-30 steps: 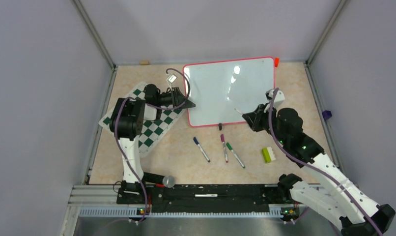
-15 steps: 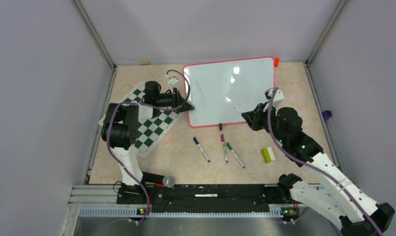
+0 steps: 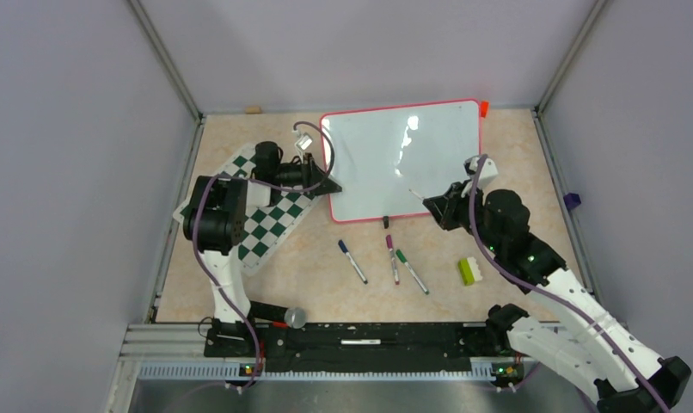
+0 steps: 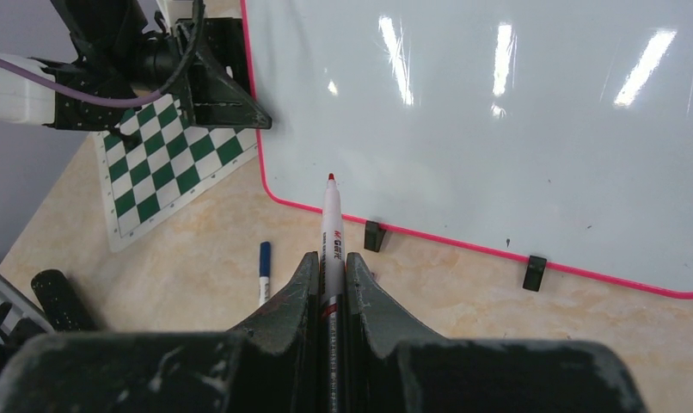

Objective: Write a sentence on the whiteboard
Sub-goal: Adjust the whiteboard at the center of the board.

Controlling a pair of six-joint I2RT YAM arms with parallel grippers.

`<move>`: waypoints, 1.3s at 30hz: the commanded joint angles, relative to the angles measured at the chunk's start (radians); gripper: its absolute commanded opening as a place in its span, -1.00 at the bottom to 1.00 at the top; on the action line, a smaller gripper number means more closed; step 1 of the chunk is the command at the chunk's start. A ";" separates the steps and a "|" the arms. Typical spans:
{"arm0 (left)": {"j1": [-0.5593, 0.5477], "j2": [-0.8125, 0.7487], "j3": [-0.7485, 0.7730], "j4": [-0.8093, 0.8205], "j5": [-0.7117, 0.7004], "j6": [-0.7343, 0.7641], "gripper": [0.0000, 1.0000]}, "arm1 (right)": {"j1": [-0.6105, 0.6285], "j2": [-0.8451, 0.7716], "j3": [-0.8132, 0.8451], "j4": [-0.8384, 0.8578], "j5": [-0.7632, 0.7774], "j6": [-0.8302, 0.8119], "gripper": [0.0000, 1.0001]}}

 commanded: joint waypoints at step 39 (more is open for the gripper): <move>0.005 0.188 0.022 0.976 0.121 -0.724 -1.00 | -0.010 0.029 -0.009 0.066 0.000 0.007 -1.00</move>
